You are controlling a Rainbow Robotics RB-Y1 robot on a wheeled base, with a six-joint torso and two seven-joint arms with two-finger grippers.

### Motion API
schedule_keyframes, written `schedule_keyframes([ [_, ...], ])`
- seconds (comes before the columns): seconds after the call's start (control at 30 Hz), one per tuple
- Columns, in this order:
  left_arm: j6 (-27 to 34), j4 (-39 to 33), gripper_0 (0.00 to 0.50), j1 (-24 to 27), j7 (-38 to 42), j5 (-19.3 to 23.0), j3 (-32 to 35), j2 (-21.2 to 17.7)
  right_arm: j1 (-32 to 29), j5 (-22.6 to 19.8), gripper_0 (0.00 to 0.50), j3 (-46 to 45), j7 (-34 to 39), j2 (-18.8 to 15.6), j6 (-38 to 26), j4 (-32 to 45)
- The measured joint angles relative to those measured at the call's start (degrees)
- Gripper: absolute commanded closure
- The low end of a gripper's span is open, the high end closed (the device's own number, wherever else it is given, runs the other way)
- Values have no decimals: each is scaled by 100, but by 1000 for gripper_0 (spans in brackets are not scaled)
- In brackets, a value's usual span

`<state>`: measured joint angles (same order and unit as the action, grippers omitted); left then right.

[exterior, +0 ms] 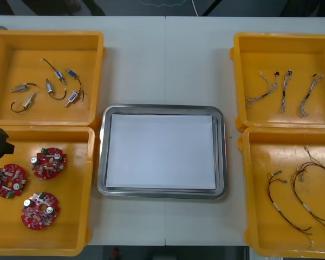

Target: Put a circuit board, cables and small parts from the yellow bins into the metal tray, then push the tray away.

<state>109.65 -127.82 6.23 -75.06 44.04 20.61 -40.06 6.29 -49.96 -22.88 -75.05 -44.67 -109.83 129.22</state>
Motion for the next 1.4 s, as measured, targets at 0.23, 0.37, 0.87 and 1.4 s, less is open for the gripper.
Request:
schedule_keyframes([
  [0.23,0,1,0,-2,0,0,-1,2,-5,0,0,-12,0,-16,0,-8],
  [0.37,0,3,0,-84,0,3,-3,21,-169,-54,0,-107,0,-109,0,-8],
  [0.87,-85,3,0,-591,-1,104,-3,16,-1448,-624,0,-641,-15,-507,650,-6],
  [1.4,-1849,29,0,-1591,-145,142,-302,-150,-2240,-339,0,21,-1189,-1020,2763,-276],
])
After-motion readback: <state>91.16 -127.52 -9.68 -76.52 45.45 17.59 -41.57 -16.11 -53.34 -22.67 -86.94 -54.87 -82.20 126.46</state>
